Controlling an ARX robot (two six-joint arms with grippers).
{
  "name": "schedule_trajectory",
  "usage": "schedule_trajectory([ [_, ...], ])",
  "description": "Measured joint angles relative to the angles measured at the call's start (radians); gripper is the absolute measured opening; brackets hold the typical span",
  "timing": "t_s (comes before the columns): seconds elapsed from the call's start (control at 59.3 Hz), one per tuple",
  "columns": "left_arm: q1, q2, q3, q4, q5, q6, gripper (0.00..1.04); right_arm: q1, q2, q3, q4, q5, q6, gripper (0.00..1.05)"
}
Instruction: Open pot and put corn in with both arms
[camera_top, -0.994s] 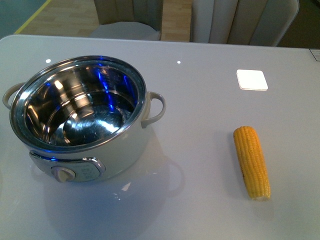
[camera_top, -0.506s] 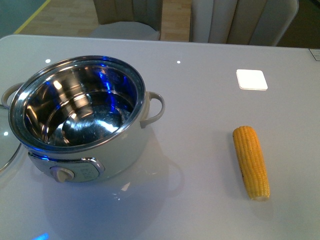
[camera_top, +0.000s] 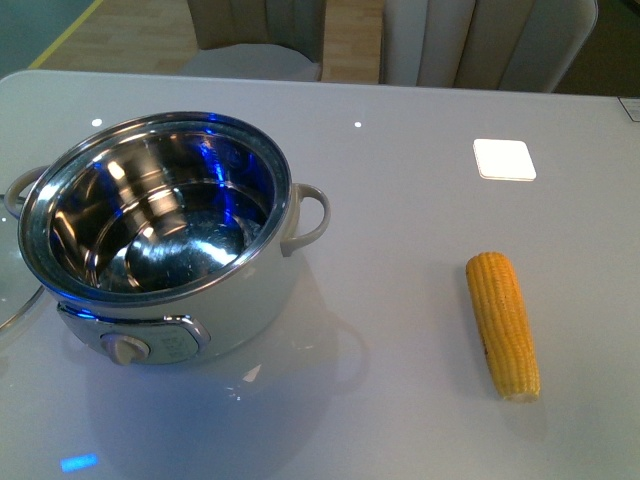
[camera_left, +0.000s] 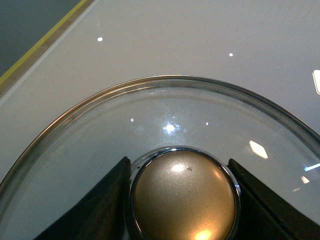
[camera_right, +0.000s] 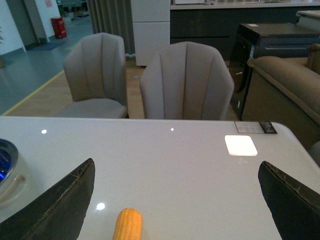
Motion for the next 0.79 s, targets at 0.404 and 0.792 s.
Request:
schedule_trajectory([
  [0.404, 0.009, -0.308, -0.179, 0.012, 0.0, -0.117, 0.98, 0.0, 0.0, 0.0, 0.0, 0.0, 0.0, 0.96],
  [0.792, 0.131, -1.324, -0.562, -0.408, 0.213, -0.302, 0.85, 0.0, 0.0, 0.0, 0.0, 0.001, 0.0, 0.96],
])
